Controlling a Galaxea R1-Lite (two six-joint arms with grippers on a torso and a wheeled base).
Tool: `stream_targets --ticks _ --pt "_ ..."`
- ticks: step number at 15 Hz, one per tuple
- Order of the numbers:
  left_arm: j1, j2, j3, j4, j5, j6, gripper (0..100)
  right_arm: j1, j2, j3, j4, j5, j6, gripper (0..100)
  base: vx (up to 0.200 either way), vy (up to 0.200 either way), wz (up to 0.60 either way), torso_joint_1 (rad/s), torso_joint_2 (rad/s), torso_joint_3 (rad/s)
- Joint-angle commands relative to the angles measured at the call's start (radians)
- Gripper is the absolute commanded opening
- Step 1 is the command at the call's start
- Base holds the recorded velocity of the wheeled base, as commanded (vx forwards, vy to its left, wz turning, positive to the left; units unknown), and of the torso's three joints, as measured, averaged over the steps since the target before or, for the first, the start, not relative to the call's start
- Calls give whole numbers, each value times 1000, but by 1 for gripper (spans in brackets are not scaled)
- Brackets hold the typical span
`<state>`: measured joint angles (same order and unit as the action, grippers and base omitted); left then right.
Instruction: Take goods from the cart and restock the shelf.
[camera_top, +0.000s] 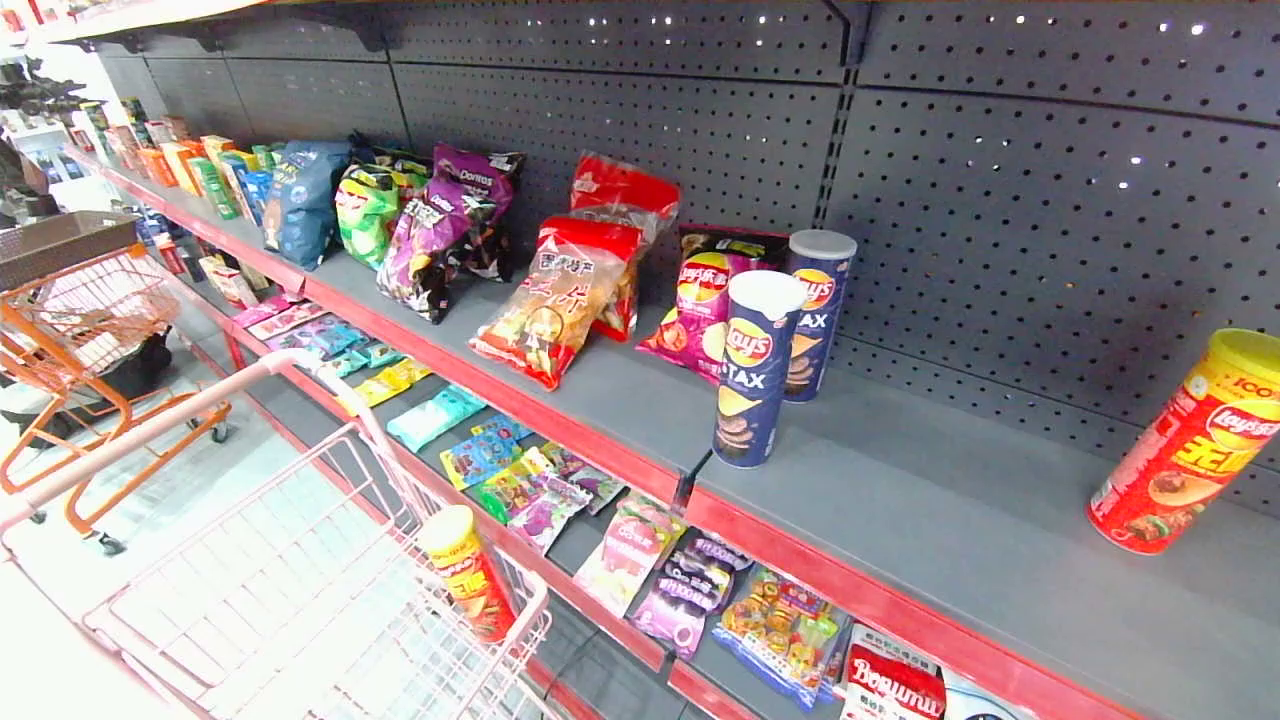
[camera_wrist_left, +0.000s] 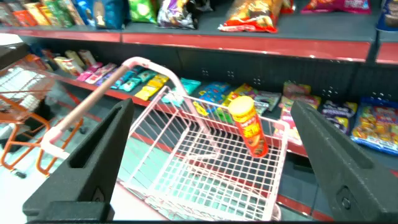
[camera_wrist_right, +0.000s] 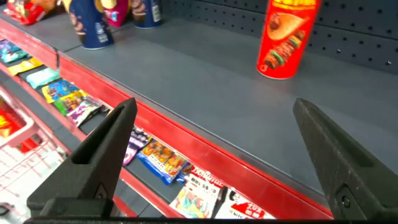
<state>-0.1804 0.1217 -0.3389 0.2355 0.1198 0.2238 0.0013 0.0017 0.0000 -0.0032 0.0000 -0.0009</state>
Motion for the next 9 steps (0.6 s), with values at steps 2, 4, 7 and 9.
stream_targets --ticks 2,4,7,9 --pt "1 1 0 1 0 0 100 2 0 0 0 0 1 100 0 0 0 -139 339 188" --pt "1 1 0 1 0 0 100 2 0 0 0 0 -1 100 0 0 0 -137 330 188" --pt "1 1 0 1 0 0 100 2 0 0 0 0 -1 100 0 0 0 -142 333 194" --pt "1 1 1 1 0 0 100 0 0 0 0 0 -1 100 0 0 0 -146 344 210"
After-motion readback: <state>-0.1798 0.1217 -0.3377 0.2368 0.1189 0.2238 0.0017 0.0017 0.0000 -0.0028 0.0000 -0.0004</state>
